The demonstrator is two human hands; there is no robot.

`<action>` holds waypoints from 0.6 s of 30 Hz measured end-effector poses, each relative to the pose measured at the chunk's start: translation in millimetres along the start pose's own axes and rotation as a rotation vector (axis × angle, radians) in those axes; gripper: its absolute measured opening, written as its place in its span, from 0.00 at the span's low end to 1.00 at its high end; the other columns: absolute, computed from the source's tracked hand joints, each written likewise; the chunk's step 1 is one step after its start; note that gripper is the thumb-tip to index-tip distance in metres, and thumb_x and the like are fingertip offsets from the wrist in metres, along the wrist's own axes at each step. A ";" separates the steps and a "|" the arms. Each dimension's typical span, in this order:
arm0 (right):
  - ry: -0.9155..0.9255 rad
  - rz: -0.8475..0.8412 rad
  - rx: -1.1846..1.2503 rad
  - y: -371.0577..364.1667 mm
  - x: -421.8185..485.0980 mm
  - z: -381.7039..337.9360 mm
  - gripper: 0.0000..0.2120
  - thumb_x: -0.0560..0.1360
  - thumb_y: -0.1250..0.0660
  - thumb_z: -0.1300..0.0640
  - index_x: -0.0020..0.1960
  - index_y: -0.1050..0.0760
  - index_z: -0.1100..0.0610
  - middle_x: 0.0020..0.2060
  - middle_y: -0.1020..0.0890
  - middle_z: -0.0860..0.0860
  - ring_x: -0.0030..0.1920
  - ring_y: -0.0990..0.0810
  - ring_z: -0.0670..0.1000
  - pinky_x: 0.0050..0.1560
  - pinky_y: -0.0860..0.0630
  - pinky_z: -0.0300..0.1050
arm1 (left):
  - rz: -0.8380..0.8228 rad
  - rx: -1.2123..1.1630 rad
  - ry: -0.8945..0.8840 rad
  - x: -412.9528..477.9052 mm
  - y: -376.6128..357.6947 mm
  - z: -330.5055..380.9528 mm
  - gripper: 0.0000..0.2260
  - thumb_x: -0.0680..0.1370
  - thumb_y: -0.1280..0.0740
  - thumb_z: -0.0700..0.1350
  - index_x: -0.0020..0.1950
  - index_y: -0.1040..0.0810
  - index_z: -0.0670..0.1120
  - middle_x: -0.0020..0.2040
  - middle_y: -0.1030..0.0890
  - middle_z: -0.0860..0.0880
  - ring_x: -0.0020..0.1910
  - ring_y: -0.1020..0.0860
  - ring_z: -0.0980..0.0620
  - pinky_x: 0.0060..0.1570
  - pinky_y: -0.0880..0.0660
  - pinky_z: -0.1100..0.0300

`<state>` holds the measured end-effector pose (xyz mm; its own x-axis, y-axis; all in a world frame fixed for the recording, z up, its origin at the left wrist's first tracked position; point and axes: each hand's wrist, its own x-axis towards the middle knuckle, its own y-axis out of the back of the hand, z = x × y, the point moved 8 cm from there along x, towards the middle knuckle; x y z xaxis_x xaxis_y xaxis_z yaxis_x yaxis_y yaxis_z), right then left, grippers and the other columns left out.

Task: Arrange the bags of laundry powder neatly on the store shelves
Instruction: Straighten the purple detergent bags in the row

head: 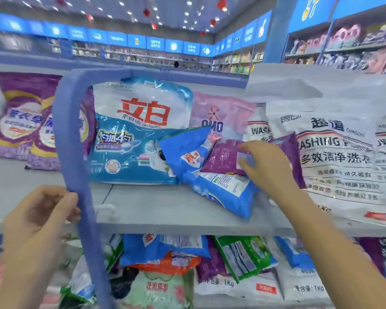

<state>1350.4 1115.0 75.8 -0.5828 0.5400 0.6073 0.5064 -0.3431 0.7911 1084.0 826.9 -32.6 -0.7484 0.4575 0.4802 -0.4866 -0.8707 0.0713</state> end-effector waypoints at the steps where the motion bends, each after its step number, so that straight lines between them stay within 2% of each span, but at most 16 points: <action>1: 0.010 -0.056 -0.004 -10.2 8.2 -0.5 0.19 0.73 0.32 0.52 0.62 0.25 0.57 0.59 0.21 0.55 0.60 0.24 0.57 0.57 0.31 0.50 | 0.031 -0.017 0.031 -6.8 -9.5 19.8 0.05 0.75 0.36 0.53 0.43 0.22 0.55 0.39 0.19 0.59 0.36 0.21 0.65 0.32 0.23 0.70; 3: -0.047 -0.197 -0.032 -27.9 17.1 7.5 0.25 0.73 0.33 0.44 0.66 0.29 0.53 0.63 0.24 0.52 0.63 0.27 0.55 0.59 0.31 0.50 | 0.079 -0.051 -0.007 -21.9 -24.1 52.4 0.05 0.72 0.36 0.55 0.41 0.22 0.55 0.37 0.19 0.61 0.34 0.22 0.66 0.29 0.27 0.74; 5: -0.087 -0.252 -0.071 -34.5 20.1 14.8 0.25 0.73 0.35 0.41 0.65 0.29 0.52 0.61 0.23 0.53 0.62 0.26 0.56 0.56 0.29 0.49 | 0.125 -0.024 -0.015 -24.5 -33.4 59.6 0.02 0.74 0.35 0.48 0.42 0.23 0.52 0.36 0.19 0.61 0.34 0.22 0.66 0.31 0.27 0.76; 7: -0.051 -0.202 -0.150 -31.2 23.5 12.6 0.20 0.75 0.37 0.42 0.60 0.25 0.54 0.55 0.20 0.56 0.58 0.24 0.58 0.50 0.29 0.48 | 0.139 0.023 -0.031 -26.7 -46.0 59.4 0.10 0.76 0.36 0.37 0.41 0.24 0.52 0.34 0.19 0.59 0.31 0.22 0.64 0.33 0.27 0.75; 8: -0.029 -0.169 -0.180 -28.2 25.1 10.2 0.18 0.76 0.39 0.43 0.56 0.24 0.55 0.52 0.20 0.57 0.55 0.23 0.59 0.47 0.30 0.47 | 0.143 0.029 -0.049 -29.7 -52.3 61.0 0.13 0.76 0.35 0.35 0.39 0.23 0.54 0.33 0.19 0.57 0.31 0.22 0.62 0.34 0.27 0.74; 10: -0.028 -0.095 -0.153 -24.9 31.1 12.8 0.16 0.77 0.40 0.45 0.52 0.23 0.57 0.49 0.19 0.59 0.52 0.22 0.60 0.44 0.31 0.47 | 0.117 0.028 -0.047 -37.5 -66.7 65.9 0.14 0.76 0.35 0.35 0.39 0.22 0.54 0.33 0.19 0.55 0.30 0.22 0.59 0.34 0.26 0.72; 12: -0.078 0.010 0.006 -14.9 37.1 26.7 0.16 0.77 0.40 0.46 0.44 0.23 0.57 0.45 0.19 0.60 0.49 0.21 0.62 0.41 0.33 0.49 | 0.104 0.030 -0.055 -44.2 -77.3 70.2 0.10 0.75 0.33 0.36 0.42 0.23 0.51 0.34 0.19 0.53 0.31 0.21 0.58 0.35 0.26 0.72; 15: -0.199 0.171 0.308 12.2 43.0 61.3 0.20 0.78 0.40 0.48 0.30 0.33 0.55 0.31 0.23 0.57 0.38 0.25 0.60 0.35 0.39 0.46 | 0.058 0.066 -0.056 -51.6 -95.2 79.4 0.07 0.72 0.29 0.43 0.43 0.23 0.54 0.36 0.19 0.51 0.35 0.20 0.55 0.36 0.25 0.70; 17: -0.227 0.211 0.589 27.1 47.4 77.1 0.23 0.78 0.39 0.51 0.26 0.36 0.56 0.23 0.32 0.53 0.31 0.32 0.54 0.33 0.41 0.46 | 0.036 0.074 -0.060 -50.6 -107.3 86.7 0.07 0.70 0.31 0.49 0.45 0.23 0.57 0.39 0.19 0.51 0.38 0.20 0.53 0.40 0.24 0.65; 18: -0.238 0.208 0.754 32.7 49.9 80.3 0.23 0.78 0.38 0.52 0.26 0.34 0.60 0.23 0.32 0.54 0.30 0.33 0.53 0.34 0.39 0.46 | 0.017 0.074 -0.073 -47.7 -114.7 91.9 0.08 0.68 0.32 0.52 0.47 0.24 0.58 0.40 0.19 0.51 0.40 0.20 0.53 0.43 0.23 0.62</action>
<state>1388.9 1192.5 126.0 -0.3223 0.7004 0.6369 0.9301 0.1093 0.3506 1217.0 888.4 16.6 -0.7201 0.4305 0.5442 -0.4373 -0.8905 0.1259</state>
